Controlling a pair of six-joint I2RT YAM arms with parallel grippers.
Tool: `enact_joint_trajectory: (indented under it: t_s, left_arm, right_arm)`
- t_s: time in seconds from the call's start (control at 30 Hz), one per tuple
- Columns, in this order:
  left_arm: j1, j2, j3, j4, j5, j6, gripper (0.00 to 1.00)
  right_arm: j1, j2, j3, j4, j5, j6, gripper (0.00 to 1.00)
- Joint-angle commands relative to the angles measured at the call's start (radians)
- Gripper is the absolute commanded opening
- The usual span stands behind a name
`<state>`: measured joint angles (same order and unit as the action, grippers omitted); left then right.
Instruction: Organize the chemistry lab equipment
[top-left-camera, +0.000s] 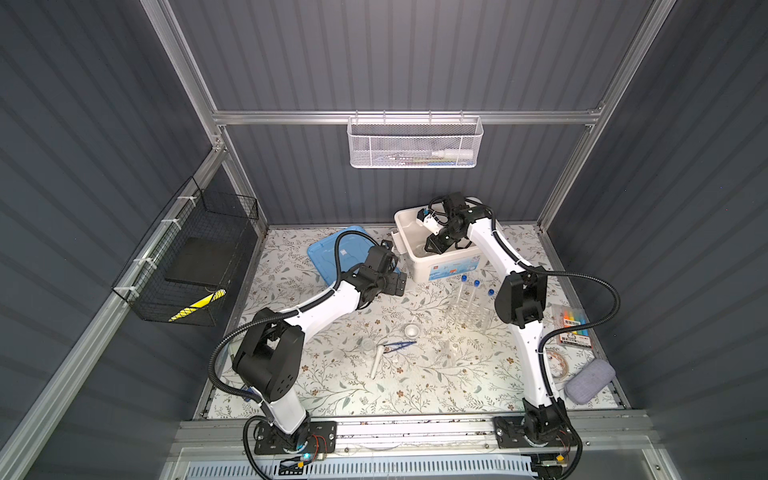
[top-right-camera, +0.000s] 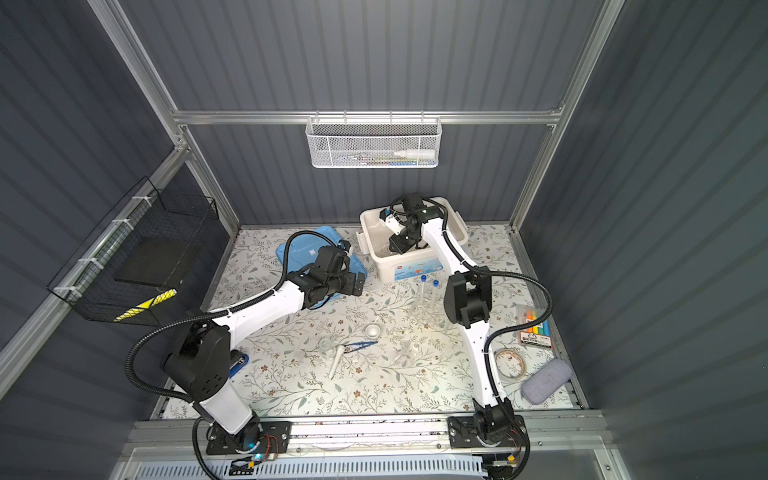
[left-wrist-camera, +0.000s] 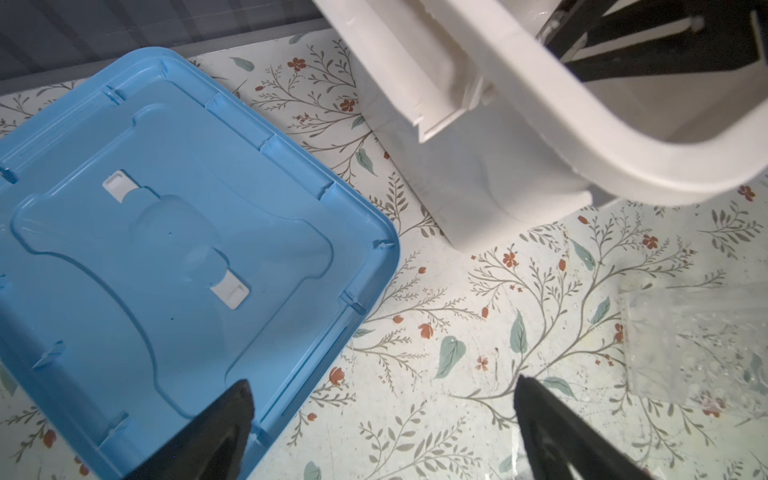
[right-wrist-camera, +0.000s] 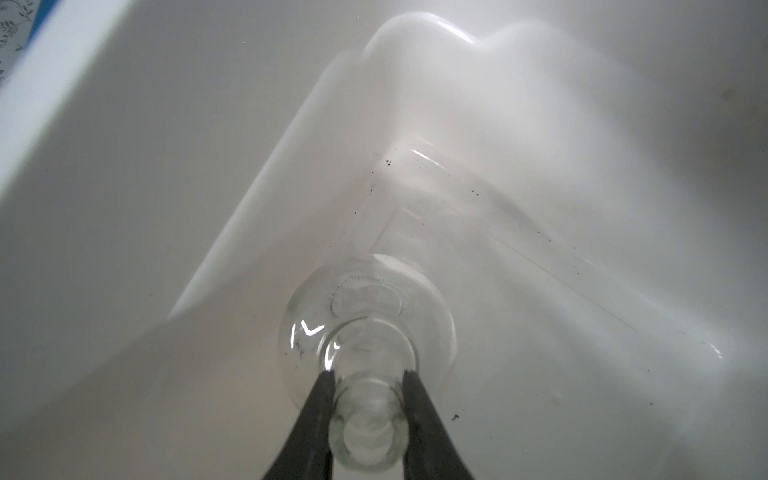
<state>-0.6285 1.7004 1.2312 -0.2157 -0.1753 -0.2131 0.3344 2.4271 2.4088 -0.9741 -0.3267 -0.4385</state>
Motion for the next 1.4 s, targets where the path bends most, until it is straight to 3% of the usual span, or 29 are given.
enact_joint_trajectory:
  t_s: [0.0, 0.37, 0.57, 0.9, 1.37]
  left_arm:
    - [0.005, 0.003, 0.042, 0.013, 0.050, 0.010, 1.00]
    - [0.004, 0.016, 0.088, 0.029, 0.103, -0.005, 1.00]
    - [0.004, 0.027, 0.107, 0.028, 0.115, -0.014, 1.00]
    - [0.004, 0.043, 0.127, 0.022, 0.114, -0.019, 1.00]
    - [0.004, 0.070, 0.161, 0.011, 0.114, -0.023, 1.00]
  right_arm:
    - [0.001, -0.009, -0.001, -0.045, -0.066, -0.005, 0.15]
    - [0.027, -0.081, -0.089, -0.089, -0.131, 0.023, 0.15]
    - [0.028, -0.090, -0.065, -0.051, -0.099, 0.067, 0.15]
    - [0.029, -0.029, -0.011, -0.008, 0.053, 0.218, 0.14]
    - [0.049, 0.039, 0.053, -0.048, 0.044, 0.239, 0.15]
